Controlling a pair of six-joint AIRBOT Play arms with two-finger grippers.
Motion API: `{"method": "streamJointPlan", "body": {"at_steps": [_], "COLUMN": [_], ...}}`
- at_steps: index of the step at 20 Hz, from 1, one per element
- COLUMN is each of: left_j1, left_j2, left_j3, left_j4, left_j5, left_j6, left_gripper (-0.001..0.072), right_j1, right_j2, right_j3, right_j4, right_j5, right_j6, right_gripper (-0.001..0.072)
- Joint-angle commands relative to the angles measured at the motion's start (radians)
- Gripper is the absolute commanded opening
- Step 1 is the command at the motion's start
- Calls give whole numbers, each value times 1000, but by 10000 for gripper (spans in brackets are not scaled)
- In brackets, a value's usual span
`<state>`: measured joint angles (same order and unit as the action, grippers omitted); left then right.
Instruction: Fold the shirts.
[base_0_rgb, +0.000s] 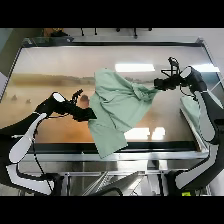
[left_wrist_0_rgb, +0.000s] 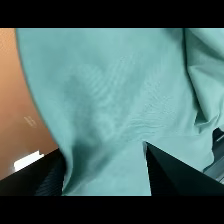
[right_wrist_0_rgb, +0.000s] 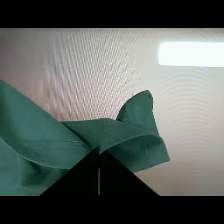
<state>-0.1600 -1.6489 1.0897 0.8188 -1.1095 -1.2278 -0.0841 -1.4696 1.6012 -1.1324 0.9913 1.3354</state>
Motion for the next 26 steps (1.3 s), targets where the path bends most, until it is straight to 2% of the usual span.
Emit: {"method": "streamJointPlan", "body": {"at_steps": [1,6,8,11,12,13,14,18,21,24,25,26], "left_j1": [1,101,91,37,20,6,0,72,232,383,409,423], "left_j2": [-19,-3,-27,-86,-103,-117,-126,-63,53,143,154,155], "left_j3": [6,31,31,32,32,32,33,42,101,119,119,117], "left_j4": [-1,-8,-16,-105,-116,-112,-114,-74,104,114,115,115], "left_j5": [-8,-33,-33,-26,-25,-26,-34,-43,-53,-72,-91,-111], "left_j6": [17,20,26,85,92,99,115,111,27,15,18,28], "left_gripper": [527,525,526,525,463,154,22,18,18,18,18,18], "right_j1": [-2,-2,-2,-2,-2,-2,-2,-7,-50,-90,-87,-79], "right_j2": [0,0,0,0,0,0,0,19,71,113,113,110], "right_j3": [1,1,1,1,1,1,1,1,1,1,0,0], "right_j4": [3,4,5,13,15,15,15,15,12,45,55,64], "right_j5": [21,20,19,20,20,21,21,20,41,143,183,235], "right_j6": [0,0,1,1,1,1,1,2,82,108,89,56], "right_gripper": [24,23,24,24,24,23,24,23,23,36,163,473]}}
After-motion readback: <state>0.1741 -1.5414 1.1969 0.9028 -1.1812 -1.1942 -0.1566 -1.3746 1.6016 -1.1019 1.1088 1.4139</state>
